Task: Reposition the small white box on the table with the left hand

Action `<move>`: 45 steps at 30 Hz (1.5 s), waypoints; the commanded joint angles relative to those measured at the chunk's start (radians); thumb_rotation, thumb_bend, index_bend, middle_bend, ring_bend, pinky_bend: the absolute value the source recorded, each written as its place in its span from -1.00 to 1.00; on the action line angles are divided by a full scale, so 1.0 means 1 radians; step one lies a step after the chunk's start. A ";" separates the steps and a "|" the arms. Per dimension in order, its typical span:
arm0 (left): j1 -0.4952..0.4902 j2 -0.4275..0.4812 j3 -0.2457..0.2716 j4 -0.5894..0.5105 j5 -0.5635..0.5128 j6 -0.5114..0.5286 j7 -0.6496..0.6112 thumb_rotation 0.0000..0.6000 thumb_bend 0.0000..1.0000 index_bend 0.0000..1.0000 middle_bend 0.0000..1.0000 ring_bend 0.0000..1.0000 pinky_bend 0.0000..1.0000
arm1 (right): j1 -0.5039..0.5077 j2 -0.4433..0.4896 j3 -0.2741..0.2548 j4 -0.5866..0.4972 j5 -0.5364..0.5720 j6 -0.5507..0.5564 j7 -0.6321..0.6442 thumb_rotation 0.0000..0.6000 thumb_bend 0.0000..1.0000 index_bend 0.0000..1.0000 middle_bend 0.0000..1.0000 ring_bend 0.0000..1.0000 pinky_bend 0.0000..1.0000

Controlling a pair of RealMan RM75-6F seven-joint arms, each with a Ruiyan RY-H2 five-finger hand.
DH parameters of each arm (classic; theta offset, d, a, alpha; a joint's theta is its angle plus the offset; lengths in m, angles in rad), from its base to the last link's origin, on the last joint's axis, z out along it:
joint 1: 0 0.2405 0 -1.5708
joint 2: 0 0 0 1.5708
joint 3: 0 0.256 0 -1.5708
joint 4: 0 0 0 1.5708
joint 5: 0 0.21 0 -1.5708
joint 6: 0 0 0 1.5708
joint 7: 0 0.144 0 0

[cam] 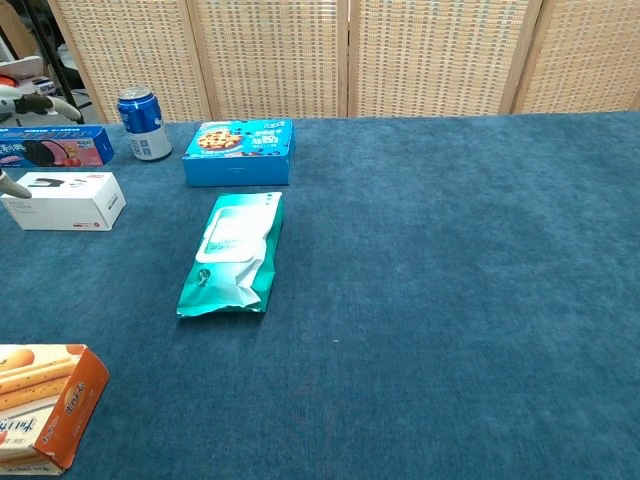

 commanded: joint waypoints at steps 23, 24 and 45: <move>-0.070 -0.182 0.035 0.231 -0.040 -0.073 -0.019 1.00 -0.54 0.11 -0.10 -0.40 -0.22 | 0.013 -0.004 0.009 0.010 0.035 -0.036 0.012 1.00 -1.00 -1.00 -1.00 -1.00 -1.00; -0.062 -0.170 0.034 0.212 -0.035 -0.059 -0.031 1.00 -0.53 0.11 -0.10 -0.40 -0.22 | 0.012 -0.002 0.009 0.009 0.033 -0.033 0.015 1.00 -1.00 -1.00 -1.00 -1.00 -1.00; 0.170 -0.027 0.126 -0.157 0.340 0.492 -1.044 1.00 -0.31 0.12 -0.10 -0.40 -0.22 | -0.006 0.017 -0.012 -0.010 -0.026 0.004 0.051 1.00 -1.00 -1.00 -1.00 -1.00 -1.00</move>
